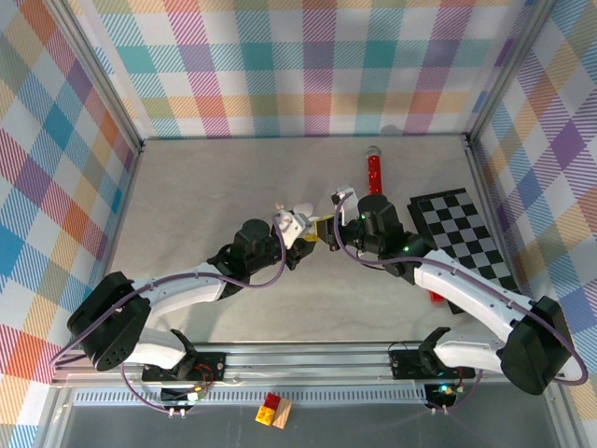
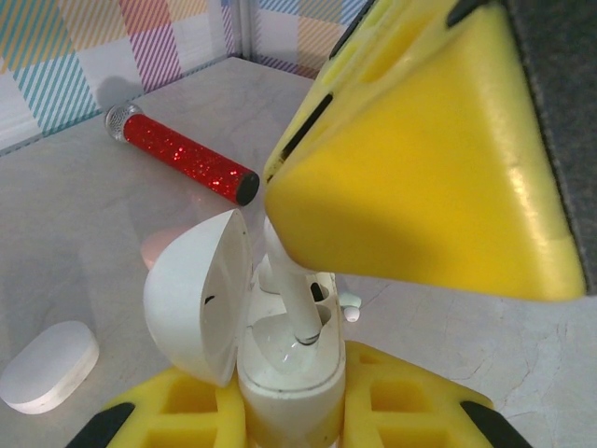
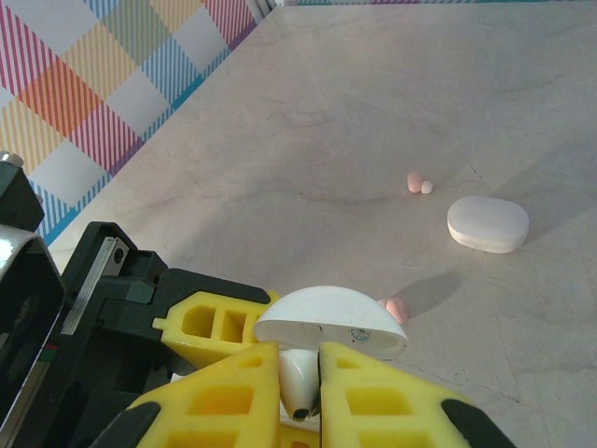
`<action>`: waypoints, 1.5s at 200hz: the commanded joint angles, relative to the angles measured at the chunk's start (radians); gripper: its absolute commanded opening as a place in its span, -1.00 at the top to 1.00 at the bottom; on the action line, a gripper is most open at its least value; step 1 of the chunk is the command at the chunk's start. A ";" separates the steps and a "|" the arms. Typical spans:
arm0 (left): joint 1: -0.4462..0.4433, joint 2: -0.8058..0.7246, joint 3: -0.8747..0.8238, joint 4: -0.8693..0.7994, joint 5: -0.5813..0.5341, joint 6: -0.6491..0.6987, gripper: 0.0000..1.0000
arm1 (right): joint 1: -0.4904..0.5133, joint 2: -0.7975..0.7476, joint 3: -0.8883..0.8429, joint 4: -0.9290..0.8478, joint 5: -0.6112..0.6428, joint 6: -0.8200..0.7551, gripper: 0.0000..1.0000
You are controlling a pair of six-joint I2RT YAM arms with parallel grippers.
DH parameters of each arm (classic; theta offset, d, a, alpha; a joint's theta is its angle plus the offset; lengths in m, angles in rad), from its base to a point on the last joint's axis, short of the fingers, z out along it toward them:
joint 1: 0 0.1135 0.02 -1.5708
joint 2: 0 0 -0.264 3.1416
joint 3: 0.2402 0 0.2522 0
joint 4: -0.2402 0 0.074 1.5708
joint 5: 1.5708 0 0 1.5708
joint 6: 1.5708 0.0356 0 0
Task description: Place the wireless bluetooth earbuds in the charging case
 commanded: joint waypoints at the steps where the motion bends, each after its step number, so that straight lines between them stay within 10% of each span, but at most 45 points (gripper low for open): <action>1: -0.006 -0.013 0.063 0.123 -0.002 -0.024 0.78 | 0.001 0.017 -0.039 -0.066 -0.019 -0.005 0.72; 300: -0.005 0.008 0.077 0.154 0.001 -0.039 0.78 | -0.006 0.033 -0.072 -0.058 0.058 0.109 0.74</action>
